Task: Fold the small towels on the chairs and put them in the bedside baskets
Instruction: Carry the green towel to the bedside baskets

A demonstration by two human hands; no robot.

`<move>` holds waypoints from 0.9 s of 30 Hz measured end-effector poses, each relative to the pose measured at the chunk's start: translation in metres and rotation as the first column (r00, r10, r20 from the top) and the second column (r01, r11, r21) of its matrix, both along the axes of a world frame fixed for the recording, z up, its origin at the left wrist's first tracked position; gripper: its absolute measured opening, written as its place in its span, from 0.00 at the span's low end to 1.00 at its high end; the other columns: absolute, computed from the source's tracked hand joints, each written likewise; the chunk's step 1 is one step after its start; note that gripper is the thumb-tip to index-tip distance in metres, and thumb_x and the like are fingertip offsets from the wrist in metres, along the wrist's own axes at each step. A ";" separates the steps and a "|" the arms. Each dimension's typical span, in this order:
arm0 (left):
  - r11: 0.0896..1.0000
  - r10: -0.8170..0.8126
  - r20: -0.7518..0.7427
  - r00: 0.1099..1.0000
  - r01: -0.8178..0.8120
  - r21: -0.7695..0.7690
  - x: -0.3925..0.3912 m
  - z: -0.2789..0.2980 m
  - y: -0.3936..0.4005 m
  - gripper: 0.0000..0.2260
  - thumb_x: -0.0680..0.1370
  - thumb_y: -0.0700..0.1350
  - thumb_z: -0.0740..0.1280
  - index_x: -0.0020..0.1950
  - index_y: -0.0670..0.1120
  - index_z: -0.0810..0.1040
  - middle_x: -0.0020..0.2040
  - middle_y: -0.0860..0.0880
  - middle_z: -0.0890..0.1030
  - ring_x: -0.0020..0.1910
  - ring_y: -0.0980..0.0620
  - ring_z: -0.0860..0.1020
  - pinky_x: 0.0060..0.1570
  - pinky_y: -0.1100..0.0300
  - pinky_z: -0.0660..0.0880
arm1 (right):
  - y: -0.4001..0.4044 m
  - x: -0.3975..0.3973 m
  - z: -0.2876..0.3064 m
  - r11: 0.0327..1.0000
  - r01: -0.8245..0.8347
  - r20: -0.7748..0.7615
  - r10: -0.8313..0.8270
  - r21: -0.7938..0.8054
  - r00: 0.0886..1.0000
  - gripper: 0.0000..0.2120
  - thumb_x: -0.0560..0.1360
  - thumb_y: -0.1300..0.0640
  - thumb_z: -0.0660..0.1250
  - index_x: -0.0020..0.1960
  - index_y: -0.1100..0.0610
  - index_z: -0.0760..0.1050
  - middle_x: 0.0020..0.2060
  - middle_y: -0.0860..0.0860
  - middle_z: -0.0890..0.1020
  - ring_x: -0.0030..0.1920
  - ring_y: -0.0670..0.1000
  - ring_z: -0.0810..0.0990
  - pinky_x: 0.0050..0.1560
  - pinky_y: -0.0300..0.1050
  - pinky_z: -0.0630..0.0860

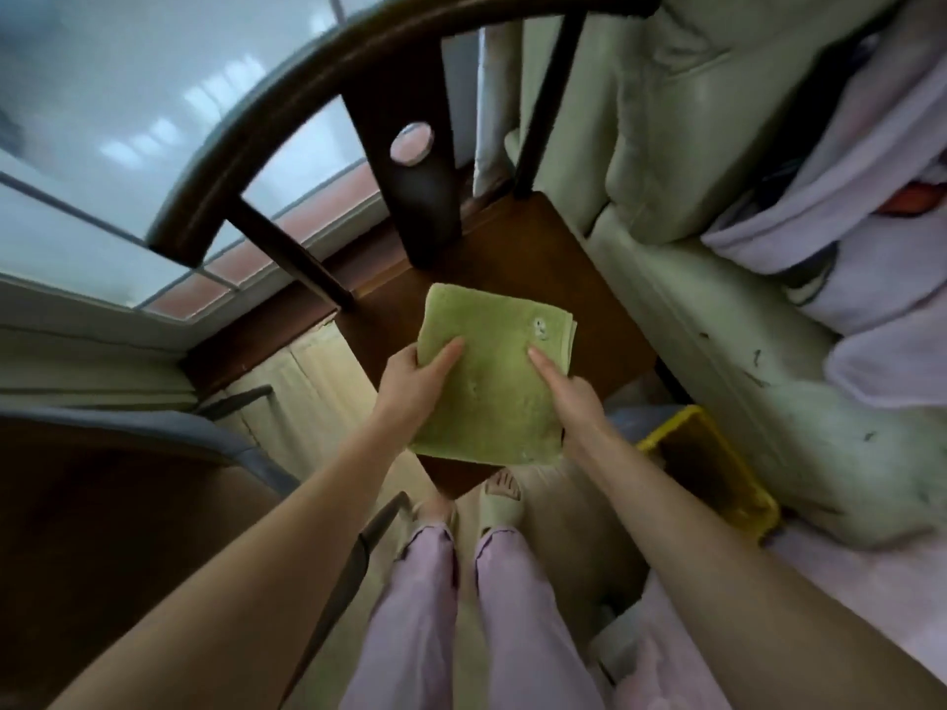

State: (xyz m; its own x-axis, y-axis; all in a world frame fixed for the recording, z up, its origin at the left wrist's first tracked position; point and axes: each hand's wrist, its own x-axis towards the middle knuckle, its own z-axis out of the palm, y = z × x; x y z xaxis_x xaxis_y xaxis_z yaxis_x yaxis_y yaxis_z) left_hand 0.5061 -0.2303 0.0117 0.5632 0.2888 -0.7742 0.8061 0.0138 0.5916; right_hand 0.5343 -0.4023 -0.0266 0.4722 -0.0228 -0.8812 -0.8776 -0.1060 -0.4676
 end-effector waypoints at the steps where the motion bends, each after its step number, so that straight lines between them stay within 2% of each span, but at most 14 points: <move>1: 0.999 -0.039 0.027 0.999 0.039 -0.009 -0.002 0.017 -0.010 0.13 0.77 0.59 0.65 0.55 0.53 0.72 0.47 0.56 0.78 0.44 0.59 0.76 0.44 0.61 0.69 | -0.010 -0.009 0.020 0.998 0.043 0.047 -0.041 -0.039 0.998 0.29 0.70 0.37 0.72 0.60 0.58 0.74 0.52 0.53 0.82 0.50 0.53 0.82 0.46 0.47 0.79; 3: 0.993 -0.114 0.084 0.990 0.114 0.001 -0.008 0.049 -0.032 0.14 0.77 0.58 0.66 0.57 0.51 0.72 0.48 0.55 0.79 0.45 0.58 0.78 0.43 0.61 0.71 | -0.030 -0.030 0.061 0.984 0.124 0.167 -0.101 -0.131 0.981 0.22 0.72 0.38 0.69 0.56 0.53 0.72 0.49 0.50 0.80 0.50 0.52 0.80 0.51 0.48 0.78; 6: 0.969 -0.245 0.198 0.949 0.235 0.073 -0.023 0.090 -0.067 0.13 0.78 0.56 0.66 0.55 0.50 0.72 0.47 0.55 0.79 0.43 0.59 0.78 0.35 0.68 0.71 | -0.054 -0.070 0.111 0.928 0.271 0.341 -0.176 -0.254 0.924 0.25 0.73 0.38 0.68 0.60 0.56 0.75 0.53 0.53 0.81 0.54 0.54 0.80 0.57 0.54 0.78; 9: 0.895 -0.445 0.317 0.838 0.422 0.143 -0.051 0.132 -0.113 0.12 0.78 0.55 0.66 0.54 0.48 0.72 0.46 0.54 0.79 0.42 0.60 0.78 0.30 0.72 0.71 | -0.083 -0.126 0.159 0.818 0.502 0.493 -0.326 -0.281 0.807 0.20 0.75 0.43 0.68 0.59 0.56 0.76 0.52 0.52 0.81 0.54 0.54 0.80 0.57 0.52 0.77; 11: 0.832 -0.548 0.370 0.750 0.532 0.155 -0.073 0.152 -0.148 0.13 0.78 0.54 0.66 0.55 0.46 0.73 0.45 0.54 0.78 0.41 0.60 0.78 0.29 0.73 0.72 | -0.107 -0.168 0.184 0.723 0.648 0.548 -0.451 -0.239 0.705 0.15 0.75 0.45 0.69 0.56 0.54 0.76 0.49 0.49 0.82 0.53 0.52 0.81 0.55 0.49 0.78; 12: 0.795 -0.595 0.386 0.705 0.586 0.156 -0.085 0.162 -0.167 0.14 0.78 0.54 0.66 0.56 0.45 0.73 0.45 0.54 0.78 0.41 0.60 0.78 0.30 0.72 0.72 | -0.120 -0.190 0.196 0.670 0.714 0.572 -0.509 -0.207 0.643 0.16 0.74 0.45 0.70 0.55 0.54 0.76 0.49 0.48 0.82 0.52 0.50 0.81 0.54 0.50 0.79; 14: 0.704 -0.684 0.412 0.602 0.691 0.160 -0.116 0.179 -0.207 0.17 0.77 0.56 0.67 0.59 0.45 0.73 0.47 0.55 0.78 0.44 0.60 0.78 0.36 0.69 0.73 | -0.147 -0.240 0.217 0.552 0.813 0.591 -0.598 -0.185 0.541 0.19 0.74 0.43 0.70 0.58 0.55 0.76 0.50 0.49 0.83 0.51 0.49 0.82 0.53 0.50 0.80; 17: 0.542 -0.779 0.475 0.410 0.821 0.179 -0.178 0.199 -0.268 0.18 0.78 0.56 0.66 0.61 0.46 0.74 0.53 0.54 0.78 0.52 0.55 0.77 0.50 0.62 0.72 | -0.184 -0.325 0.243 0.357 0.913 0.610 -0.684 -0.198 0.400 0.16 0.75 0.44 0.68 0.53 0.57 0.76 0.47 0.50 0.82 0.48 0.50 0.81 0.46 0.47 0.79; 19: 0.429 -0.820 0.498 0.282 0.879 0.207 -0.227 0.211 -0.309 0.17 0.78 0.55 0.66 0.61 0.45 0.74 0.53 0.52 0.78 0.53 0.53 0.77 0.53 0.59 0.72 | -0.205 -0.386 0.256 0.214 0.956 0.644 -0.707 -0.202 0.294 0.16 0.75 0.44 0.68 0.50 0.56 0.75 0.45 0.50 0.81 0.46 0.49 0.81 0.44 0.47 0.78; 21: 0.312 -0.839 0.520 0.162 0.926 0.213 -0.283 0.218 -0.347 0.17 0.78 0.56 0.66 0.60 0.45 0.74 0.53 0.51 0.79 0.52 0.51 0.78 0.52 0.57 0.75 | -0.226 -0.453 0.265 0.078 0.974 0.680 -0.704 -0.212 0.204 0.15 0.75 0.44 0.68 0.49 0.56 0.75 0.43 0.48 0.80 0.44 0.48 0.80 0.41 0.43 0.76; 22: 0.248 -0.843 0.527 0.104 0.946 0.210 -0.314 0.221 -0.365 0.17 0.78 0.56 0.66 0.59 0.45 0.74 0.52 0.51 0.79 0.50 0.52 0.78 0.48 0.60 0.76 | -0.235 -0.488 0.268 0.016 0.975 0.694 -0.700 -0.222 0.169 0.15 0.75 0.44 0.69 0.49 0.56 0.75 0.42 0.48 0.80 0.44 0.48 0.79 0.40 0.42 0.74; 24: 0.114 -0.845 0.535 -0.014 0.972 0.207 -0.382 0.226 -0.399 0.15 0.78 0.55 0.66 0.57 0.45 0.74 0.50 0.51 0.79 0.45 0.56 0.78 0.39 0.66 0.73 | -0.253 -0.562 0.271 -0.117 0.964 0.714 -0.694 -0.239 0.093 0.16 0.74 0.44 0.69 0.49 0.57 0.76 0.42 0.48 0.81 0.44 0.49 0.80 0.44 0.46 0.77; 27: -0.033 -0.818 0.561 -0.124 0.985 0.170 -0.497 0.233 -0.445 0.17 0.78 0.55 0.67 0.57 0.42 0.76 0.50 0.49 0.80 0.48 0.53 0.79 0.40 0.64 0.73 | -0.273 -0.676 0.274 -0.299 0.926 0.735 -0.677 -0.232 -0.035 0.16 0.73 0.43 0.70 0.49 0.55 0.76 0.44 0.49 0.82 0.45 0.49 0.81 0.49 0.50 0.79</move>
State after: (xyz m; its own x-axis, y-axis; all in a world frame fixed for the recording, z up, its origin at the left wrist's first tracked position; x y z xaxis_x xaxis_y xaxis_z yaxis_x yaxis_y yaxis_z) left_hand 0.0094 -0.6751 0.2442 0.3082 -0.9146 -0.2618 -0.1581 -0.3207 0.9339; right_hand -0.1416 -0.6753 0.2472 -0.3699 -0.9052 -0.2092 -0.2438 0.3118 -0.9183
